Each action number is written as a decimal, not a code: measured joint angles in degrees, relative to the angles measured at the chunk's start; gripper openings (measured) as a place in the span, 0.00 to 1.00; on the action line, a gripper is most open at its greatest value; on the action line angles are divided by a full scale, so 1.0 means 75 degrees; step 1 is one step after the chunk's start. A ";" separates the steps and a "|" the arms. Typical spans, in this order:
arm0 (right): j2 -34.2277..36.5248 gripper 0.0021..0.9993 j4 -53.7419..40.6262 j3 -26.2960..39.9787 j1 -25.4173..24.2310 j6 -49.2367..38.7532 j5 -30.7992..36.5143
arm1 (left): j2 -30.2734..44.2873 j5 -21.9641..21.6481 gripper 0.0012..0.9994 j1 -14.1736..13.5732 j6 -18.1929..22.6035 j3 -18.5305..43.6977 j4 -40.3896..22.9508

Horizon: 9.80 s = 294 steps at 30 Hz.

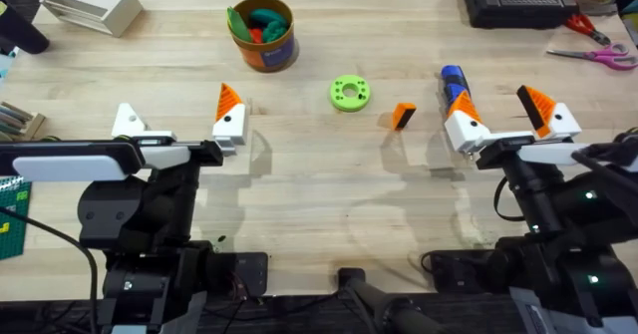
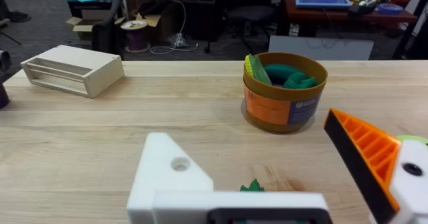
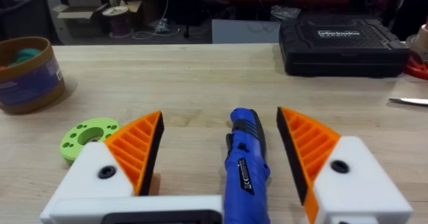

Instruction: Pick up the gripper from the table and insert it into the empty holder that is missing its gripper. Then pick up a screw, insert it into the mounting hole, and use the screwdriver to tighten it. Finally, clean up the table by picking up the vegetable and placing it into the bucket.

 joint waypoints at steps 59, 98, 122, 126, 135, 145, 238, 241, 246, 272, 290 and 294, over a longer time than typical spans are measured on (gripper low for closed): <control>0.7568 0.99 -0.6803 0.8565 0.0000 0.0000 -0.0119 | 0.7159 -0.0286 0.99 -0.0006 0.0237 0.7627 -0.6689; 0.7565 0.99 -0.6811 0.8577 0.0000 0.0000 -0.0117 | 0.8661 -0.0198 0.99 -0.0006 0.0137 0.6592 -0.6896; 0.7565 0.99 -0.6811 0.8577 0.0000 0.0000 -0.0119 | 1.1283 -0.0195 0.99 0.0018 0.0085 0.6536 -0.5568; 0.7565 0.99 -0.6811 0.8577 0.0000 0.0000 -0.0119 | 1.1465 -0.0195 0.99 0.0104 0.0085 0.6492 -0.5532; 0.7565 0.99 -0.6811 0.8577 0.0000 0.0000 -0.0119 | 1.1532 -0.0090 0.82 0.0137 0.0072 0.6490 -0.5493; 0.7565 0.99 -0.6811 0.8577 0.0000 0.0000 -0.0119 | 1.1532 -0.0076 0.29 0.0137 0.0028 0.6490 -0.5485; 0.7565 0.99 -0.6811 0.8577 0.0000 0.0000 -0.0119 | 0.7399 0.0015 0.99 0.0137 0.0026 0.8495 -0.7093; 0.7565 0.99 -0.6811 0.8577 0.0000 0.0000 -0.0119 | 0.7399 0.0015 0.99 0.0137 0.0026 0.8495 -0.7094; 0.7565 0.99 -0.6811 0.8577 0.0000 0.0000 -0.0119 | 0.7399 0.0015 0.99 0.0137 0.0026 0.8495 -0.7069; 0.7565 0.99 -0.6811 0.8577 0.0000 0.0000 -0.0119 | 0.7399 0.0015 0.99 0.0137 0.0026 0.8495 -0.6678; 0.7565 0.99 -0.6811 0.8577 0.0000 0.0000 -0.0119 | 0.7372 0.0003 0.99 0.0137 0.0029 0.8456 -0.5610; 0.7565 0.99 -0.6811 0.8577 0.0000 0.0000 -0.0119 | 0.7003 0.0003 0.99 0.0137 0.0029 0.7993 -0.4920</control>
